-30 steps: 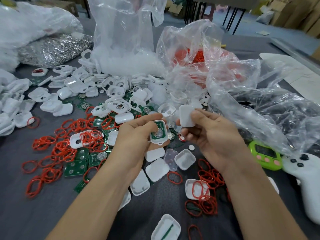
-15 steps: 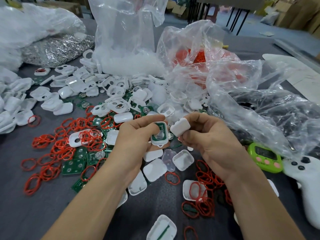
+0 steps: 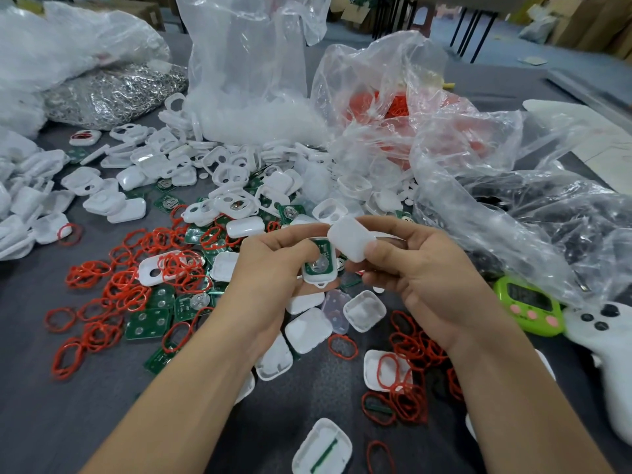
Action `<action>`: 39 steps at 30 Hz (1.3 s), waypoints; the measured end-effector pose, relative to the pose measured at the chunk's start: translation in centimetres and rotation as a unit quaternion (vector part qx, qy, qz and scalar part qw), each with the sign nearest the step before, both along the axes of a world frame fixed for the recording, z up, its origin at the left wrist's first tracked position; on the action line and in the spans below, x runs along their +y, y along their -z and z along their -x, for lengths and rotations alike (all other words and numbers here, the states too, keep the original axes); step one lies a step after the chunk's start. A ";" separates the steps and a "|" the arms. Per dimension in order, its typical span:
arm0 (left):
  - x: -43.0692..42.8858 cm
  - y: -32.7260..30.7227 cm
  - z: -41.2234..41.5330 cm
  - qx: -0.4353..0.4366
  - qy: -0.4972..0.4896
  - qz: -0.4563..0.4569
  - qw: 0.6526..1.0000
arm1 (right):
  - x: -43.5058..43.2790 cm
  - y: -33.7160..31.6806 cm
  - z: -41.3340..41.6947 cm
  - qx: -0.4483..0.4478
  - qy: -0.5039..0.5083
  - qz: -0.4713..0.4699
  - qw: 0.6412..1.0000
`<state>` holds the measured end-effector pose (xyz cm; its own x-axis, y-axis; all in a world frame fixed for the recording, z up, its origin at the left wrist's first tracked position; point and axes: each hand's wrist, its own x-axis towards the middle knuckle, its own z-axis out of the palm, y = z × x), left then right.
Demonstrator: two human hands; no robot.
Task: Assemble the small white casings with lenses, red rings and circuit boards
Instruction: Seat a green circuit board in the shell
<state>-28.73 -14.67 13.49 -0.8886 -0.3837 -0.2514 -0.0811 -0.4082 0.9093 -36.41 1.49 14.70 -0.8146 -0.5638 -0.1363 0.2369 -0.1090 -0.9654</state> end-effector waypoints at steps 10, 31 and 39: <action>0.0 0.2 0.1 -0.012 -0.007 0.006 1.000 | 0.2 0.1 0.0 0.027 0.061 -0.066 0.996; -0.1 0.4 0.0 -0.009 0.008 0.006 1.000 | -0.3 -0.7 -1.4 0.460 0.036 -0.533 0.709; -0.1 0.3 0.1 -0.011 0.016 -0.010 1.000 | 0.4 -0.7 0.0 0.227 0.186 -0.238 0.926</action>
